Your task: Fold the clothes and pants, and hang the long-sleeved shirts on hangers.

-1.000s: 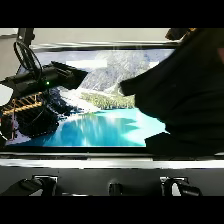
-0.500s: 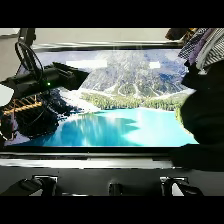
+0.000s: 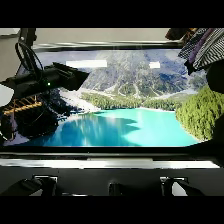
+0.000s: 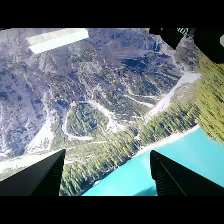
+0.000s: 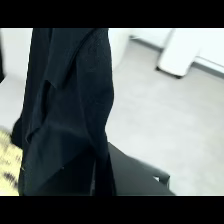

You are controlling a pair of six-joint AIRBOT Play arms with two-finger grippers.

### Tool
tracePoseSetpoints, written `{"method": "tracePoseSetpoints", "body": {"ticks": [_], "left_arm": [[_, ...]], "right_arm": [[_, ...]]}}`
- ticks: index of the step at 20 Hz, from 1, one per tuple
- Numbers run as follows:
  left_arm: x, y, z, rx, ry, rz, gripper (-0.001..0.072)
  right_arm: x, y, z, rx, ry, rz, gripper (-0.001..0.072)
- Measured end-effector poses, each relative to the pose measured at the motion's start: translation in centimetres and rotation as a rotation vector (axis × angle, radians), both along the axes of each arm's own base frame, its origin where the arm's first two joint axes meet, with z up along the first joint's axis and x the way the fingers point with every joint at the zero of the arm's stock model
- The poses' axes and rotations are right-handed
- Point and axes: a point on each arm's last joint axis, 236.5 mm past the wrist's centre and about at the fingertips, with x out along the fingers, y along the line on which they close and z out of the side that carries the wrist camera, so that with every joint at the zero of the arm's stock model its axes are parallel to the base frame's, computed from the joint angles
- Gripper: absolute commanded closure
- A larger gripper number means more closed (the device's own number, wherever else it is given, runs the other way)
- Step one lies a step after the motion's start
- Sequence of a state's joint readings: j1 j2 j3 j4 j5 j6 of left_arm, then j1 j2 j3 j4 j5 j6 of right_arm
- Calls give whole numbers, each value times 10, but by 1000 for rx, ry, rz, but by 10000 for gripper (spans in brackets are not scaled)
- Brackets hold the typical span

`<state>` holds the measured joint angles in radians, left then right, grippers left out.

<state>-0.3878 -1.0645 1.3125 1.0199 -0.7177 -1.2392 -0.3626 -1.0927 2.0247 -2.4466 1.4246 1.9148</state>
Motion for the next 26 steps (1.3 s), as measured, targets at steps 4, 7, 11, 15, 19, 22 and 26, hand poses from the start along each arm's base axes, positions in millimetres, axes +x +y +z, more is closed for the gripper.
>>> {"method": "tracePoseSetpoints", "body": {"ticks": [4, 7, 11, 15, 19, 22, 26], "left_arm": [[1, 0, -1, 1, 3, 0, 102], [1, -1, -3, 2, 6, 0, 102], [2, -1, -3, -5, 14, 4, 102], [2, -1, -3, -10, 19, 7, 102], [2, -1, -3, -11, 20, 8, 102], [2, -1, -5, -11, 24, 9, 102], [4, -2, -9, -26, 51, 19, 102]], "right_arm": [[-8, -23, 16, -56, -73, -61, 671], [-10, -32, 29, -105, -121, -74, 671], [-8, -41, 39, -152, -148, -84, 671], [-19, -56, 48, -190, -182, -131, 671], [-28, -67, 57, -226, -221, -150, 671], [-28, -70, 64, -252, -244, -148, 671], [-27, -76, 66, -277, -242, -166, 671]]}}
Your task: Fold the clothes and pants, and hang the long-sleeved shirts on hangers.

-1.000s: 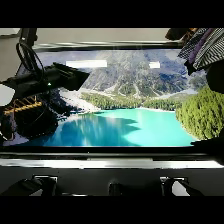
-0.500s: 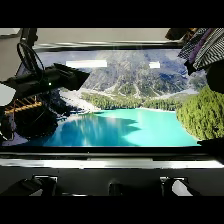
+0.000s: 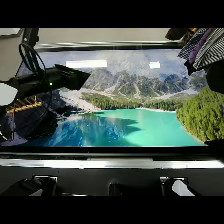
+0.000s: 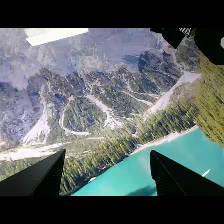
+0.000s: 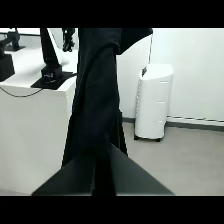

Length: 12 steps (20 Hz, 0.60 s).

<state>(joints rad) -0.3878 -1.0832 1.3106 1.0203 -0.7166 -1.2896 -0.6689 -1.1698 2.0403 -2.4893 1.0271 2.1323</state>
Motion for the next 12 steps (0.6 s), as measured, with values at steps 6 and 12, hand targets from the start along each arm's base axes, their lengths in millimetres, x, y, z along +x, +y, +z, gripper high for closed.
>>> {"method": "tracePoseSetpoints", "body": {"ticks": [6, 12], "left_arm": [[1, 0, -10, -3, 30, 7, 103], [1, 0, -12, -3, 37, 7, 102]], "right_arm": [[-4, -8, 3, -31, -18, -53, 671], [-2, -16, -8, -1, -8, -83, 670]]}}
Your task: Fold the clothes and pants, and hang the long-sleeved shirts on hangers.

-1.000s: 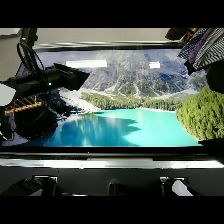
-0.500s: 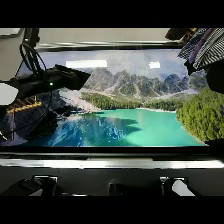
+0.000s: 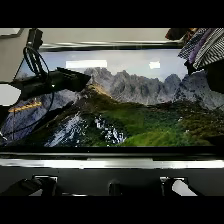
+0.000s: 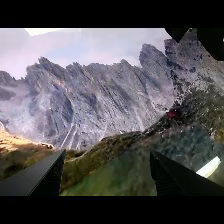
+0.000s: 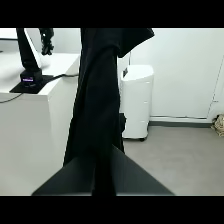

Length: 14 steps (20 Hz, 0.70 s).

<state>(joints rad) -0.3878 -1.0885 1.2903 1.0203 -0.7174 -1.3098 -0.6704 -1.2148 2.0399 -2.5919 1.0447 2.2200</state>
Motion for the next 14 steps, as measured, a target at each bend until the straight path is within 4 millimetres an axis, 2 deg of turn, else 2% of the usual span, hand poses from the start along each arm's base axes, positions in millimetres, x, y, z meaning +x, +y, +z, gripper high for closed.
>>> {"method": "tracePoseSetpoints", "body": {"ticks": [14], "left_arm": [[0, 0, 0, -17, 17, 10, 103]], "right_arm": [[-8, -3, -14, 55, 18, -43, 659]]}}
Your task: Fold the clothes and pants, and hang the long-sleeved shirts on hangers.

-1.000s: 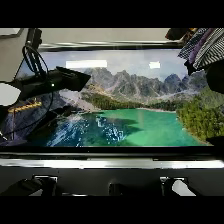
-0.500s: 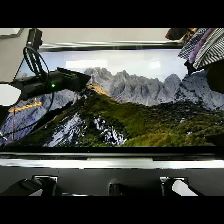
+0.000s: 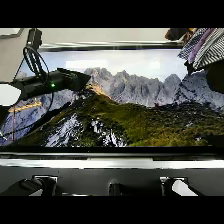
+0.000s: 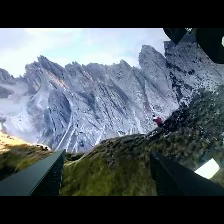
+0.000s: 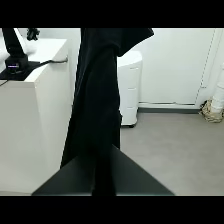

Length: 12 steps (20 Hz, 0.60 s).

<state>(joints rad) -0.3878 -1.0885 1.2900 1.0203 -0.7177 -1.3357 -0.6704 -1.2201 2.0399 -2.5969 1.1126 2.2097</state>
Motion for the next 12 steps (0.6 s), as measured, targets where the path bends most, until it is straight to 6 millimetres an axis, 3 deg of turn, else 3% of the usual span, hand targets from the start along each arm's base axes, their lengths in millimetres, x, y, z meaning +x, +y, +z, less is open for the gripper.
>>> {"method": "tracePoseSetpoints", "body": {"ticks": [1, 3, 4, 7, 12], "left_arm": [[0, 0, 0, 0, 0, 0, 103], [0, 0, 0, 0, 0, 0, 103], [0, 0, 0, 0, 0, 0, 103], [0, 1, 0, 0, 0, 2, 103], [-2, 4, 9, -10, -18, 9, 102]], "right_arm": [[-1, 0, -1, 6, 0, -4, 562], [-3, 1, -2, 11, -5, -7, 177], [-4, 2, -1, 12, -8, -6, 57], [-10, 10, 9, -12, -30, 7, 47], [-35, 51, 76, -206, -167, 107, 54]]}}
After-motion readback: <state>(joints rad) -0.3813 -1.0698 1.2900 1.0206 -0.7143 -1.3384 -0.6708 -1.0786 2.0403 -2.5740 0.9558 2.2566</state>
